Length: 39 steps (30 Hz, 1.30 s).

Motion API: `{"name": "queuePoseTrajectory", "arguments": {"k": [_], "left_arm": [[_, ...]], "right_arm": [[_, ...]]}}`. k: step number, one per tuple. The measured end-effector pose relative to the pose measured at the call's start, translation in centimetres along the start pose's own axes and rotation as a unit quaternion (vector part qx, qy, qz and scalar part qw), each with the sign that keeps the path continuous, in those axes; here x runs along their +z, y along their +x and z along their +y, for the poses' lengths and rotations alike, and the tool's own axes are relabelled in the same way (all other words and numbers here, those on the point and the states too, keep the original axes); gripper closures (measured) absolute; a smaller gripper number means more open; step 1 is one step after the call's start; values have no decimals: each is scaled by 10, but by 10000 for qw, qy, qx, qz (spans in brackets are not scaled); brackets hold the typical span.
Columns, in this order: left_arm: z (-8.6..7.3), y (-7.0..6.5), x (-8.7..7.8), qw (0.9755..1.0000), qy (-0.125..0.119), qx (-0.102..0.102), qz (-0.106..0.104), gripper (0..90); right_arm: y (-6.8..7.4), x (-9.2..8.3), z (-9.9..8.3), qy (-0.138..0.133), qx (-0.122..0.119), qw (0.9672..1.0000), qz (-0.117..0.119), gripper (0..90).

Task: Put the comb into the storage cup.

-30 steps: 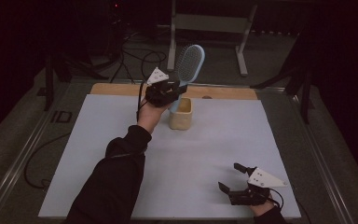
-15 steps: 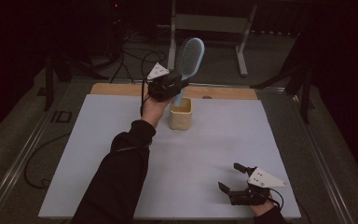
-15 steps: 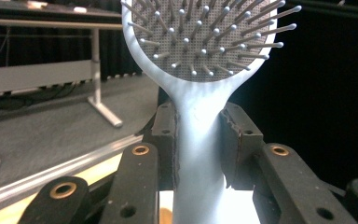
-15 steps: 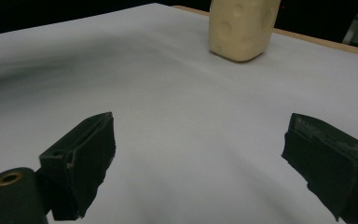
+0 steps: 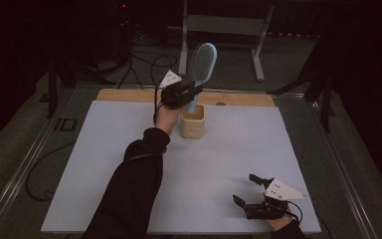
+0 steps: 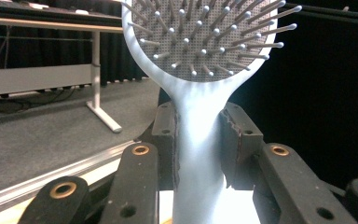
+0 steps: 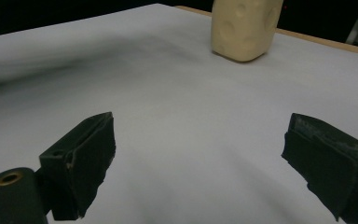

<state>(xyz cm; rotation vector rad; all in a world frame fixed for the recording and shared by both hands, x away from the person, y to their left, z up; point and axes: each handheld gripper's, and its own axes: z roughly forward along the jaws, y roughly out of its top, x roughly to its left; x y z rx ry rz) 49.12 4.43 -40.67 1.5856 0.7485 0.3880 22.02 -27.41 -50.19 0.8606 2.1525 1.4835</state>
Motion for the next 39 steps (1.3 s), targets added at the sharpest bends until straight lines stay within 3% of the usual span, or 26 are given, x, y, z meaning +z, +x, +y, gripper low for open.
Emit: {"name": "queuePoseTrajectory", "arguments": {"k": [18,21,32,39], "left_arm": [[-20,4,7,9998,-27,-22,220,699],[-23,3,8,9997,49,55,251,699],[-33,-2,10,9996,194,38,224,698],[-42,-3,9,9991,264,26,320,696]], "right_arm": [[0,-1,0,-19,18,10000,19,89],[0,-1,-1,-18,16,10000,22,89],[0,-1,0,-26,4,10000,18,89],[0,0,0,-12,7,10000,17,89]]}}
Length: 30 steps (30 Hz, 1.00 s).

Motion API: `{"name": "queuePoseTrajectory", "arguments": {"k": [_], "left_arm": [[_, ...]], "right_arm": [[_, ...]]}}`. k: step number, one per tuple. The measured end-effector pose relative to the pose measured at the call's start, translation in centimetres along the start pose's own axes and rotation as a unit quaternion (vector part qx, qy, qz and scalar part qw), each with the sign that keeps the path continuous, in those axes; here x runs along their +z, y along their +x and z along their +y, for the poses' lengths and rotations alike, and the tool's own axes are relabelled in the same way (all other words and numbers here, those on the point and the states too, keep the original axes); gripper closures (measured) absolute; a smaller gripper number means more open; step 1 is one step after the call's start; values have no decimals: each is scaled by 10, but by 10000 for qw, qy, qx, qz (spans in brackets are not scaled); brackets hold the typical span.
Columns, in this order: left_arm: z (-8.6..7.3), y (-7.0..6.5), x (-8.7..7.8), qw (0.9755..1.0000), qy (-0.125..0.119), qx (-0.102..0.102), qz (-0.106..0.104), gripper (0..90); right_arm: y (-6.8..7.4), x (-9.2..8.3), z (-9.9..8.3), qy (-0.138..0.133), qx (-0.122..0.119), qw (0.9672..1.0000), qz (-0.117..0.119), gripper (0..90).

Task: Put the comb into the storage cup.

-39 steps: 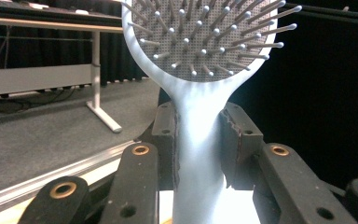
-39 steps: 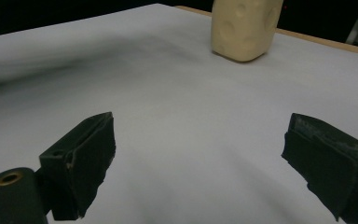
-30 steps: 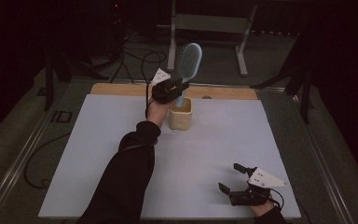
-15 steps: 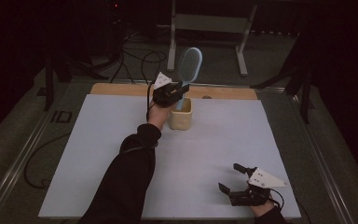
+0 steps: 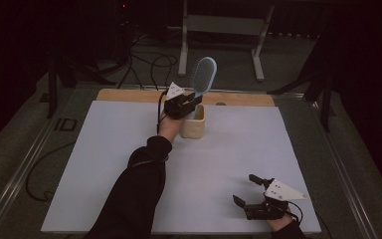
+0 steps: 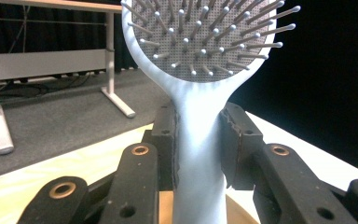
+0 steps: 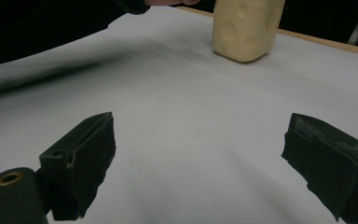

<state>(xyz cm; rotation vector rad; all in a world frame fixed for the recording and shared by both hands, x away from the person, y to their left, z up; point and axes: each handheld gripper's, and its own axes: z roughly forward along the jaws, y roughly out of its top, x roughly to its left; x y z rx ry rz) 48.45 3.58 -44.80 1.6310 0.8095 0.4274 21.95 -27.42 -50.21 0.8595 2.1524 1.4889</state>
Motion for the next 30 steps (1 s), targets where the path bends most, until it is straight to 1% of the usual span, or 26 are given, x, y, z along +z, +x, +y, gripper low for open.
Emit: {"name": "queuePoseTrajectory", "arguments": {"k": [1,3,4,6,7,8,10,12,13,14,15,17,18,20,21,22,23,24,26,27,30], "left_arm": [[-1,0,0,10000,-2,0,-9,696],[-2,-2,0,9999,44,97,100,696],[-2,-3,0,9999,57,110,79,695],[-2,-4,-1,9997,86,192,123,694],[-2,-5,-1,9996,108,235,95,694],[-2,-6,-2,9994,133,274,133,693],[-2,-6,-2,9993,160,298,138,689],[-1,-7,-3,9994,172,260,161,681],[-1,-7,-3,9995,179,214,167,653],[-1,-7,-2,9993,269,161,219,563],[-1,-7,-2,9992,301,119,217,476],[-1,-7,-4,9993,230,175,244,369],[-1,-6,-6,9994,203,164,227,307],[2,-4,-9,9996,199,54,183,239],[4,-3,-11,9997,216,30,55,198],[5,-2,-12,9997,240,35,-22,137],[5,-2,-13,9997,233,70,-41,133],[6,-2,-15,9996,242,96,-86,106],[6,0,-17,9993,278,81,-241,46],[6,-1,-18,9992,284,135,-255,8],[5,-1,-21,9986,376,214,-315,0]], "right_arm": [[0,0,0,0,-4,10000,0,89],[0,0,0,-2,-3,10000,0,89],[0,0,0,-3,-2,10000,-1,89],[0,0,0,8,3,10000,1,89],[0,0,0,10,2,10000,1,89],[0,0,0,8,1,10000,2,89],[0,0,0,4,-13,10000,10,89],[0,0,0,8,-2,10000,9,89],[0,0,0,11,-4,10000,9,89],[0,0,0,4,-6,10000,8,89],[1,0,0,-4,-8,10000,8,89],[0,0,0,-5,-14,10000,7,89],[0,0,0,-1,-8,10000,10,89],[0,0,0,2,-4,10000,8,89],[0,0,0,7,1,10000,1,89],[0,0,0,5,4,10000,5,89],[0,0,0,3,-8,10000,4,89],[0,0,0,3,-10,10000,4,89],[0,0,0,10,-5,10000,-1,89],[0,0,0,3,-8,10000,2,89],[0,0,0,11,-11,10000,1,89]]}}
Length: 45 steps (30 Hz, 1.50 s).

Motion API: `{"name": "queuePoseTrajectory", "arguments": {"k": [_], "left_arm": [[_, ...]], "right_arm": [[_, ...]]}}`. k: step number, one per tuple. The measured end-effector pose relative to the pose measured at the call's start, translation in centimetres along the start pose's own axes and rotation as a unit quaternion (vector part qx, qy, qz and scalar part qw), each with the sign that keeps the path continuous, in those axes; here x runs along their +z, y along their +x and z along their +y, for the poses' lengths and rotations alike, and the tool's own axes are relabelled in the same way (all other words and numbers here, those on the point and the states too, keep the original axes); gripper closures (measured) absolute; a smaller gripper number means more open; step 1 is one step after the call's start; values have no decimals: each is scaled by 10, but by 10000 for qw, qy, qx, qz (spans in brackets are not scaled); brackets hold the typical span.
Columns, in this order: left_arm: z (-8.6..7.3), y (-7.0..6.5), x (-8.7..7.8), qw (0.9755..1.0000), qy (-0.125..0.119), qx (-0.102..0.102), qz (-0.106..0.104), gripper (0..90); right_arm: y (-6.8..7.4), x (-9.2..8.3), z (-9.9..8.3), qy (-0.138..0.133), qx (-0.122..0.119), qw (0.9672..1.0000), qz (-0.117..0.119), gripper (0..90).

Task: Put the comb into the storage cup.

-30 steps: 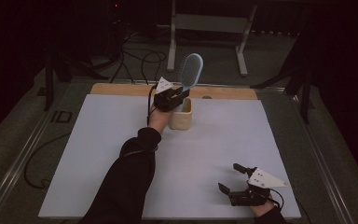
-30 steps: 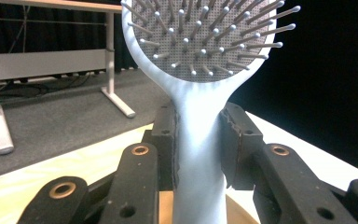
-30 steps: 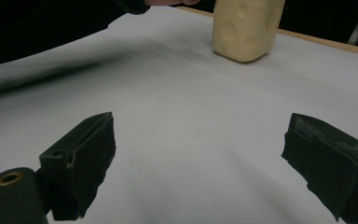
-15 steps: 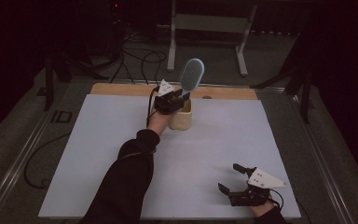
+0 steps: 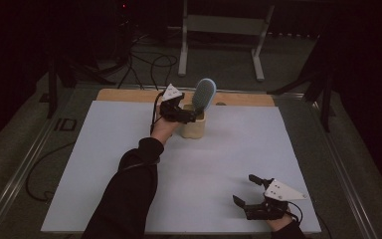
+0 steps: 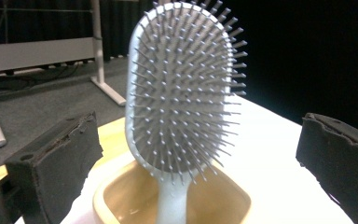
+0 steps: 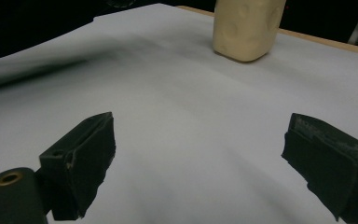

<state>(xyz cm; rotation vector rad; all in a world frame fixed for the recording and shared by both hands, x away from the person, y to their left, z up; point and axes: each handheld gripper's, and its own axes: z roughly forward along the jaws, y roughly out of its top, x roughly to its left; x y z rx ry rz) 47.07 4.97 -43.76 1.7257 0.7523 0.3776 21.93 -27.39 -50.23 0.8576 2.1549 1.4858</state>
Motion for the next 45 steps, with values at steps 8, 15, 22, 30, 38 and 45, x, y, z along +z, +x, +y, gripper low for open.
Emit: {"name": "queuePoseTrajectory", "arguments": {"k": [8,15,22,30,38,45], "left_arm": [[-1,-1,-7,9992,311,40,-236,0],[0,0,-17,9976,543,23,-422,0],[-1,2,-27,9959,661,-20,-618,0],[2,3,-43,9940,710,26,-833,0],[2,1,-59,9935,764,109,-842,0],[-3,2,-81,9929,874,177,-788,0]], "right_arm": [[0,0,0,3,-4,10000,-6,89],[0,0,0,18,-21,10000,-25,89],[1,1,0,32,-34,10000,-28,89],[2,2,0,46,0,10000,1,89],[2,3,1,53,-36,10000,-13,89],[2,4,1,56,-32,10000,-4,89]]}}
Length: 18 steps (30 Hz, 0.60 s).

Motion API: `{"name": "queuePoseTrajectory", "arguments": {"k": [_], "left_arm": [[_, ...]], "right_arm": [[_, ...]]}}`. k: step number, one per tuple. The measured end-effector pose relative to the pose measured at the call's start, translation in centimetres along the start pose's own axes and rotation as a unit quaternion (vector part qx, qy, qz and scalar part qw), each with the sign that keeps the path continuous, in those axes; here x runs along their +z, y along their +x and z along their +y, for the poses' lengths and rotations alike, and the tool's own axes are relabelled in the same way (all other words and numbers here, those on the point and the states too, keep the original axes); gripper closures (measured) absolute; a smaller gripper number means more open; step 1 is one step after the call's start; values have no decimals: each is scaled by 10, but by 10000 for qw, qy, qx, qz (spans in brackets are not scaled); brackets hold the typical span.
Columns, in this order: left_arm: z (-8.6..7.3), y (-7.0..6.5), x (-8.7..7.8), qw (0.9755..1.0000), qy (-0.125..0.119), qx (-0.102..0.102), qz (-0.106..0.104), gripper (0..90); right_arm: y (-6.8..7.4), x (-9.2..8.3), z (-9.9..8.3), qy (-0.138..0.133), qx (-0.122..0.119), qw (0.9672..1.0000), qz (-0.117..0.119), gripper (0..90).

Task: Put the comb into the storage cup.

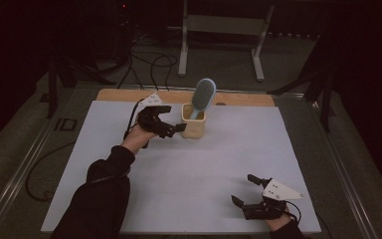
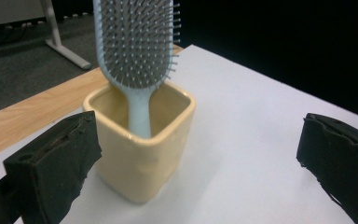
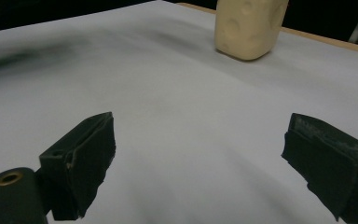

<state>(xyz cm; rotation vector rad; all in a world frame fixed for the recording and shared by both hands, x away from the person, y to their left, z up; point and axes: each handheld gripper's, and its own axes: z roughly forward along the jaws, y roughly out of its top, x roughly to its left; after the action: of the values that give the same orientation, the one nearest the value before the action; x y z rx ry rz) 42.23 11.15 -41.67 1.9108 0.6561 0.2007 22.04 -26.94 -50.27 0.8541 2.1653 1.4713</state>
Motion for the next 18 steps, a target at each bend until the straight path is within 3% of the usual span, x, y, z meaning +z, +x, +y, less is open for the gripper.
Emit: {"name": "queuePoseTrajectory", "arguments": {"k": [11,18], "left_arm": [[-12,-3,-24,9998,60,100,153,0],[-24,-7,-36,9998,113,99,132,0]], "right_arm": [[1,2,1,26,-28,10000,-1,89],[1,3,2,14,-52,10000,16,89]]}}
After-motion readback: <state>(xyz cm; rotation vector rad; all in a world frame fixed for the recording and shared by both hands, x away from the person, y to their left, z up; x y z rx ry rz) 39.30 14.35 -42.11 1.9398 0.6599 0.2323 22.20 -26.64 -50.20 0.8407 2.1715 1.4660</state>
